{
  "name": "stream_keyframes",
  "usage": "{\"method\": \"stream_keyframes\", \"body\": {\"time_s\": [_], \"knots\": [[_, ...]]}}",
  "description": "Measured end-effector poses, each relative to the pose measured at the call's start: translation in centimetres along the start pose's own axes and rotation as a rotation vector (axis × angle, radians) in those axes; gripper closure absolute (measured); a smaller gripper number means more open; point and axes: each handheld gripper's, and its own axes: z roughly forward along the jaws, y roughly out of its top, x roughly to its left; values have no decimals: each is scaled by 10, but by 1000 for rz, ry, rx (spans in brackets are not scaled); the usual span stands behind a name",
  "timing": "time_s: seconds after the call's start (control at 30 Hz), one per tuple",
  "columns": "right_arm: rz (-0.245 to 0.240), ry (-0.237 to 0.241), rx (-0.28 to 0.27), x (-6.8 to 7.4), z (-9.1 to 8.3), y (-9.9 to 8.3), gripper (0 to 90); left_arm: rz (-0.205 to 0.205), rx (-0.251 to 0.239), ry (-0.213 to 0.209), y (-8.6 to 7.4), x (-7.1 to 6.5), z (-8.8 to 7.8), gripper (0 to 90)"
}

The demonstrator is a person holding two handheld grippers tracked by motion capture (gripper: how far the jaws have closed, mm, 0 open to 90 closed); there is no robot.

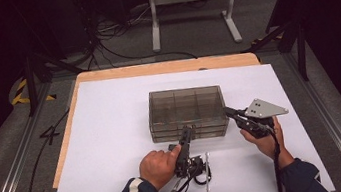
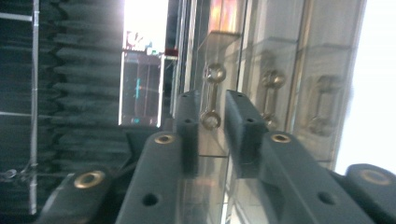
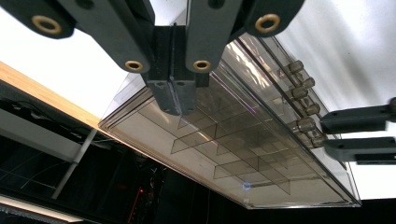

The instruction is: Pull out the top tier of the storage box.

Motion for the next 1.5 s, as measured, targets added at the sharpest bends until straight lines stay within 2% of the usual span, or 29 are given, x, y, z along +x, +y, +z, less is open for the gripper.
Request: {"method": "stream_keyframes", "body": {"time_s": [0.1,0.17,0.2,0.27,0.47,0.53,0.67,0.8,0.83,0.9,0.97,1.0,1.03,1.13,1.17,1.2,1.23,1.4,1.43,1.5], "knots": [[0,1,1,0,0,0,900,26,6,17,4,-2,3,728],[1,0,1,0,0,0,900,26,11,30,5,-3,4,749],[-1,0,0,0,0,0,900,27,7,33,5,-2,4,795],[-2,-2,1,0,0,0,900,27,12,30,6,-3,4,801],[-7,0,3,1,0,0,900,-21,14,25,6,-3,2,803],[-8,0,4,0,0,0,900,-12,7,22,5,-1,-1,803],[-10,-2,2,1,0,0,900,-45,-10,18,4,-2,-8,801],[-6,-2,0,1,-1,0,900,-38,-31,11,3,-2,-18,800],[-6,-1,-1,1,-1,0,900,-56,-36,5,3,-3,-21,799],[-8,-1,0,1,-1,0,900,-55,-38,0,2,-1,-23,798],[-7,0,0,1,-1,0,900,-86,-42,-29,-1,2,-26,788],[-8,0,0,1,-1,0,900,-114,-51,-36,-4,3,-27,763],[-9,0,-1,1,-1,0,900,-124,-58,-51,-6,4,-28,703],[-10,0,1,1,-1,0,900,-147,-56,-75,-11,7,-32,671],[-11,-1,1,1,-1,0,900,-174,-62,-85,-13,9,-34,654],[-13,-1,0,1,-1,0,900,-181,-66,-103,-15,12,-36,642],[-12,0,0,1,-2,0,900,-198,-72,-101,-16,13,-36,631],[-22,-1,8,1,-4,0,875,-263,-95,-174,-26,24,-43,600],[-24,3,9,1,-5,1,871,-304,-102,-199,-31,26,-45,597],[-28,12,11,1,-6,1,870,-350,-99,-219,-38,31,-46,588]]}}
